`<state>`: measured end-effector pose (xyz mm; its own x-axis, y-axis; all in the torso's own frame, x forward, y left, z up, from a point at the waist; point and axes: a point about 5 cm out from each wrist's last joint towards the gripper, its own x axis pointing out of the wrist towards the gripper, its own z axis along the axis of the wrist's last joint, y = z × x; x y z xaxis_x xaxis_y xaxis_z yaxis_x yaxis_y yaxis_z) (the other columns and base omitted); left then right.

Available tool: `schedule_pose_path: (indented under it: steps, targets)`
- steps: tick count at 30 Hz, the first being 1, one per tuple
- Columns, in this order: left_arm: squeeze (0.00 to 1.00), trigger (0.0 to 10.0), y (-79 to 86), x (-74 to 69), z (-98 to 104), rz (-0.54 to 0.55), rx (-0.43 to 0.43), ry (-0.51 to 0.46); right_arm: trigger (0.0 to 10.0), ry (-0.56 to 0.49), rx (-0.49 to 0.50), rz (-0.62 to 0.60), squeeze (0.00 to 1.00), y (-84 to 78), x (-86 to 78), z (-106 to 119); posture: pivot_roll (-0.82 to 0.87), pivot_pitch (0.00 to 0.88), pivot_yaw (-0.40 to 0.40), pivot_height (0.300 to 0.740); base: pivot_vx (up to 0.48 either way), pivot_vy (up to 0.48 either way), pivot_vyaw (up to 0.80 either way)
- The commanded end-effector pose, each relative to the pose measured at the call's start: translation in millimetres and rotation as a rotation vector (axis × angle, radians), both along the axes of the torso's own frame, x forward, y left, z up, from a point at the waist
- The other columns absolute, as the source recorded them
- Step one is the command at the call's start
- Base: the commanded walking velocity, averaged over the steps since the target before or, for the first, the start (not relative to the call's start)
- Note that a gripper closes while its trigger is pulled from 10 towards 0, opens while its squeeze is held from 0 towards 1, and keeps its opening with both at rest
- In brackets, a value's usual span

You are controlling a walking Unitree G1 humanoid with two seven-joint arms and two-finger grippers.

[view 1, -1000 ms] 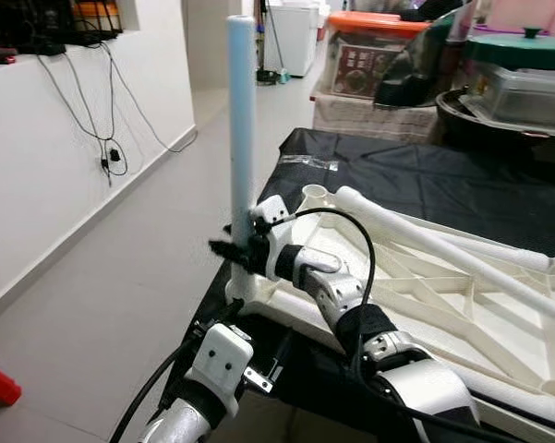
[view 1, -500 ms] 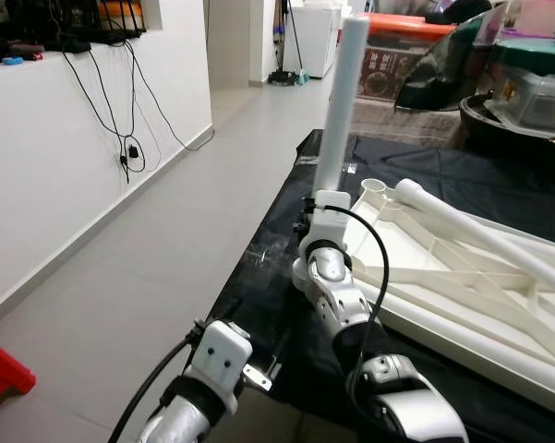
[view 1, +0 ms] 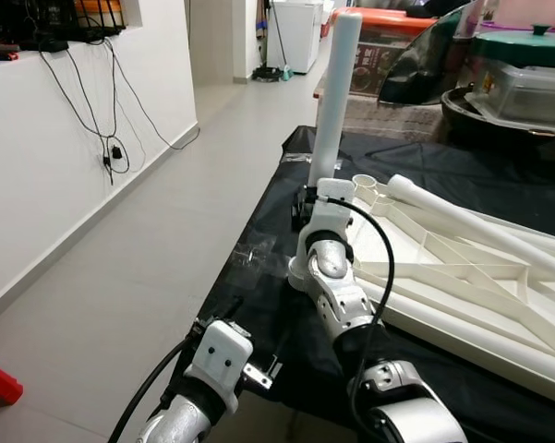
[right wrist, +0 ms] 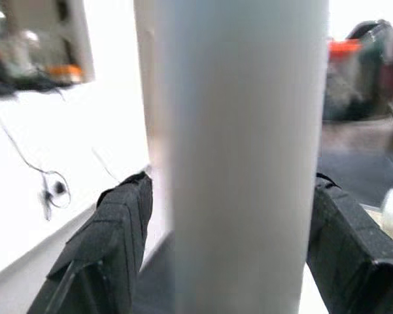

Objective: Building children table

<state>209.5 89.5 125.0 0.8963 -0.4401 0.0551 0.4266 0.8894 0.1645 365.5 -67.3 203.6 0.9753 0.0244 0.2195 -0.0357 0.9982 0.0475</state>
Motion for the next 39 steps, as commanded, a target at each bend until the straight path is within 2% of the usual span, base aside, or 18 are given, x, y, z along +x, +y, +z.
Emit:
schedule_pose_path:
  steps: [1, 3, 4, 7, 8, 11, 12, 14, 16, 17, 18, 22, 23, 26, 27, 31, 39]
  targets:
    - [0.00, 10.0, 0.3, -0.2, -4.3, 0.001, 0.006, 0.016, 10.0, 0.126, 0.026, 0.070, 0.00, 15.4, -23.8, -43.0, 0.11, 0.000, -0.059, 0.740, 0.000, 0.000, 0.00]
    - [0.00, 10.0, 0.3, -0.2, -4.3, 0.001, 0.006, 0.016, 10.0, 0.126, 0.026, 0.070, 0.00, 15.4, -23.8, -43.0, 0.11, 0.000, -0.059, 0.740, 0.000, 0.000, 0.00]
    - [0.00, 10.0, 0.4, 0.2, -4.8, -0.001, 0.007, 0.018, 10.0, 0.115, 0.006, 0.098, 0.00, 11.4, -30.4, -46.2, 0.11, 0.000, -0.057, 0.740, 0.000, 0.000, 0.00]
    - [0.00, 10.0, 0.4, 0.2, -4.8, -0.001, 0.007, 0.018, 10.0, 0.115, 0.006, 0.098, 0.00, 11.4, -30.4, -46.2, 0.11, 0.000, -0.057, 0.740, 0.000, 0.000, 0.00]
    - [0.00, 10.0, 0.7, 0.8, -5.5, -0.002, 0.008, 0.020, 10.0, 0.112, -0.009, 0.132, 0.00, 7.8, -37.0, -50.5, 0.10, 0.000, -0.051, 0.740, 0.000, 0.000, 0.00]
    - [0.00, 10.0, 0.7, 0.8, -5.5, -0.002, 0.008, 0.020, 10.0, 0.112, -0.009, 0.132, 0.00, 7.8, -37.0, -50.5, 0.10, 0.000, -0.051, 0.740, 0.000, 0.000, 0.00]
    - [0.00, 10.0, 1.1, 1.7, -6.7, -0.004, 0.010, 0.022, 10.0, 0.120, -0.026, 0.141, 0.00, -2.7, -46.4, -58.6, 0.10, 0.000, -0.049, 0.740, 0.000, 0.000, 0.00]
    - [0.00, 10.0, 1.1, 1.7, -6.7, -0.004, 0.010, 0.022, 10.0, 0.120, -0.026, 0.141, 0.00, -2.7, -46.4, -58.6, 0.10, 0.000, -0.049, 0.740, 0.000, 0.000, 0.00]
    - [0.00, 10.0, 3.1, 4.0, -10.2, 0.003, 0.020, 0.028, 10.0, 0.127, -0.047, 0.129, 0.00, -29.9, -67.1, -71.4, 0.08, 0.000, -0.041, 0.740, 0.000, 0.000, 0.00]
    - [0.00, 10.0, 3.1, 4.0, -10.2, 0.003, 0.020, 0.028, 10.0, 0.127, -0.047, 0.129, 0.00, -29.9, -67.1, -71.4, 0.08, 0.000, -0.041, 0.740, 0.000, 0.000, 0.00]
    - [0.00, 10.0, 4.1, 5.0, -11.9, 0.008, 0.025, 0.031, 10.0, 0.127, -0.066, 0.129, 0.00, -39.6, -76.6, -75.6, 0.08, 0.000, -0.040, 0.740, 0.000, 0.000, 0.00]
    - [0.00, 10.0, 4.1, 5.0, -11.9, 0.008, 0.025, 0.031, 10.0, 0.127, -0.066, 0.129, 0.00, -39.6, -76.6, -75.6, 0.08, 0.000, -0.040, 0.740, 0.000, 0.000, 0.00]
    - [0.00, 10.0, 5.2, 6.3, -13.8, 0.014, 0.035, 0.038, 10.0, 0.125, -0.096, 0.129, 0.00, -45.6, -83.9, -79.3, 0.08, 0.000, -0.037, 0.740, 0.000, 0.000, 0.00]
    - [0.00, 10.0, 5.2, 6.3, -13.8, 0.014, 0.035, 0.038, 10.0, 0.125, -0.096, 0.129, 0.00, -45.6, -83.9, -79.3, 0.08, 0.000, -0.037, 0.740, 0.000, 0.000, 0.00]
    - [0.00, 10.0, 6.4, 8.9, -16.6, 0.022, 0.048, 0.045, 10.0, 0.147, -0.120, 0.103, 0.00, -51.2, -92.5, -87.7, 0.07, 0.000, -0.025, 0.740, 0.000, 0.000, -0.80]
    - [0.00, 10.0, 7.8, 14.0, -20.6, 0.030, 0.066, 0.055, 10.0, 0.172, -0.149, 0.066, 0.00, -54.6, -101.0, -96.6, 0.07, 0.000, -0.022, 0.740, 0.000, 0.000, -0.80]
    - [0.00, 10.0, 9.9, 20.0, -25.1, 0.053, 0.075, 0.071, 10.0, 0.198, -0.161, 0.062, 0.00, -56.1, -104.4, -98.0, 0.07, 0.000, -0.025, 0.740, 0.000, -0.342, -0.68]
